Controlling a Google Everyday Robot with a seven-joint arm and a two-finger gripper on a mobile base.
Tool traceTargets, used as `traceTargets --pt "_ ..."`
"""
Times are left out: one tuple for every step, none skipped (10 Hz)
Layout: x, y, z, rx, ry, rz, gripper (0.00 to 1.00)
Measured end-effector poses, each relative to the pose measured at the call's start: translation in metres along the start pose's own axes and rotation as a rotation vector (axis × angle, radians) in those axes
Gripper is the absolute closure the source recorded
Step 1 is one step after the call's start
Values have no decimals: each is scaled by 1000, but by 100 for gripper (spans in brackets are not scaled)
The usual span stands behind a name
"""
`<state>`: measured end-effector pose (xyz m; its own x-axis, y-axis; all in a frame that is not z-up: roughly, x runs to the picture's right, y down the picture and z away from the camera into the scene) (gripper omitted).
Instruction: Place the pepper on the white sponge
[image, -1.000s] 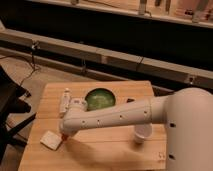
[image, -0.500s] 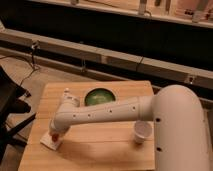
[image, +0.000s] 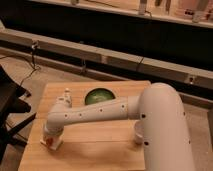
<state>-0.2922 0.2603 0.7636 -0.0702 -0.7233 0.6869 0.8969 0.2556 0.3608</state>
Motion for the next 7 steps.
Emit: traceTargets --pt "-2 -1 3 -9 -8 -5 88" --pt "-6 -3 8 -27 -17 -12 81" --pt "-9 -6 12 -42 -24 -15 69" --pt "-10 -6 13 -47 -25 -13 61" --pt "-12 -7 14 -54 -23 -12 49" --pt "-15 -9 15 -57 -20 -12 38" --pt "-16 -9 14 -56 -16 -9 28"
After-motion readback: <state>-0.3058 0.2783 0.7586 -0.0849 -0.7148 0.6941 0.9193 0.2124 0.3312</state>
